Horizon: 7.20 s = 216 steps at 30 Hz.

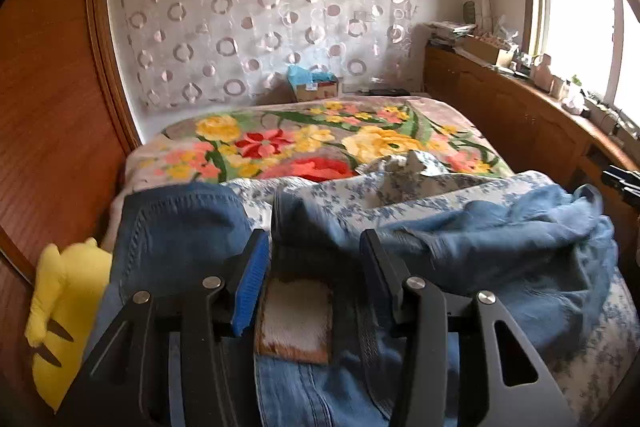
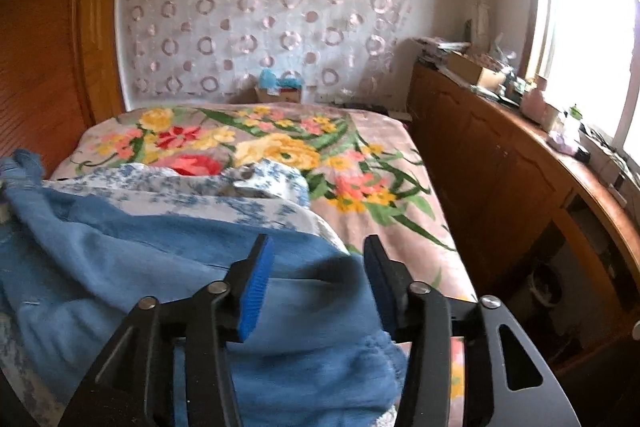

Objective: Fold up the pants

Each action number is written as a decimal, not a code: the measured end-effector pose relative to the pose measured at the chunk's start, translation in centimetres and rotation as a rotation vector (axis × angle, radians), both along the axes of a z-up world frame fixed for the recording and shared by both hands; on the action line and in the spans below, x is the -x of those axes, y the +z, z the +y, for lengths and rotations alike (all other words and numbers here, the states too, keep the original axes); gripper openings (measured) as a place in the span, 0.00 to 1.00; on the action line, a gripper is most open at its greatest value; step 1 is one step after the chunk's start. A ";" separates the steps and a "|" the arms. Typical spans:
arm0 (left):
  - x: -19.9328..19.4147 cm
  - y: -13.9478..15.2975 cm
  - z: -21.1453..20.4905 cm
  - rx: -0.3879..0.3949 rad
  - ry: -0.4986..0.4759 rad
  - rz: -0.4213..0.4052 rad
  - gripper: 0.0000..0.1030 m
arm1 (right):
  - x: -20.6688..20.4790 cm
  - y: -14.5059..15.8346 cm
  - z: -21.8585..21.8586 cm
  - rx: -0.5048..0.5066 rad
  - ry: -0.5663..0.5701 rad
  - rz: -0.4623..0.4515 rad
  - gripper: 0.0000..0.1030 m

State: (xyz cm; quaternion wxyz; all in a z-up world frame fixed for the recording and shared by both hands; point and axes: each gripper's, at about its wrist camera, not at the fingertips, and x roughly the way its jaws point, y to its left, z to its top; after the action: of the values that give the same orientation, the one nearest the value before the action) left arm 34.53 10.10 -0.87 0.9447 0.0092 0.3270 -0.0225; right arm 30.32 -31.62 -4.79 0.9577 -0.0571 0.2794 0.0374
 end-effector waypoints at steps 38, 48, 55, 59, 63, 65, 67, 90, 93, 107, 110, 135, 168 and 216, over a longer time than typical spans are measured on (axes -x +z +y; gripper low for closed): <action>4.9 -5.3 -1.1 0.124 -0.112 0.019 0.77 | -3.6 1.9 14.1 0.092 0.346 0.121 0.04; 4.9 -5.9 -1.8 0.094 -0.102 0.024 0.77 | -7.2 -0.6 16.4 0.087 0.255 0.172 0.18; 4.9 -6.0 -1.7 0.090 -0.100 0.024 0.77 | -4.6 1.2 15.3 0.052 0.249 0.158 0.37; 4.7 -5.9 -1.7 0.084 -0.097 0.029 0.77 | -0.9 2.1 13.8 0.009 0.272 0.145 0.37; 4.7 -6.0 -1.7 0.078 -0.096 0.029 0.77 | 2.7 1.7 13.0 -0.016 0.299 0.157 0.42; 4.7 -6.0 -1.7 0.074 -0.095 0.028 0.77 | 4.0 1.2 12.6 -0.010 0.306 0.184 0.43; 4.8 -6.0 -1.7 0.075 -0.094 0.029 0.77 | 4.8 0.7 12.5 -0.011 0.309 0.201 0.44; 4.4 -6.4 -2.0 0.055 -0.073 0.062 0.78 | 10.5 -3.9 12.1 -0.065 0.294 0.275 0.53; 4.4 -6.4 -2.1 0.051 -0.071 0.064 0.77 | 10.3 -4.2 12.7 -0.077 0.316 0.283 0.68; 4.9 -6.2 -2.0 0.027 -0.058 0.068 0.77 | 9.2 -6.2 15.6 0.042 0.299 0.260 0.72; 6.3 -5.3 -1.0 0.024 -0.035 0.048 0.77 | 9.0 -6.6 16.0 0.038 0.298 0.261 0.72; 7.8 -7.5 0.7 0.013 0.029 0.134 0.48 | 9.5 -6.1 15.8 0.054 0.296 0.259 0.72; 17.2 1.1 0.6 0.007 -0.032 -0.093 0.18 | 16.8 -1.2 13.3 -0.070 0.365 0.110 0.07; 20.5 0.6 -3.5 0.059 -0.102 -0.061 0.40 | 20.6 -0.9 -2.5 -0.214 0.229 0.104 0.36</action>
State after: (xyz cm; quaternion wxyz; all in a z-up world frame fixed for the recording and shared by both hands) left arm 14.06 6.64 -0.29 0.9518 -0.0012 0.2962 -0.0800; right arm 9.69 -34.07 -5.72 0.9321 0.0159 0.3146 0.1787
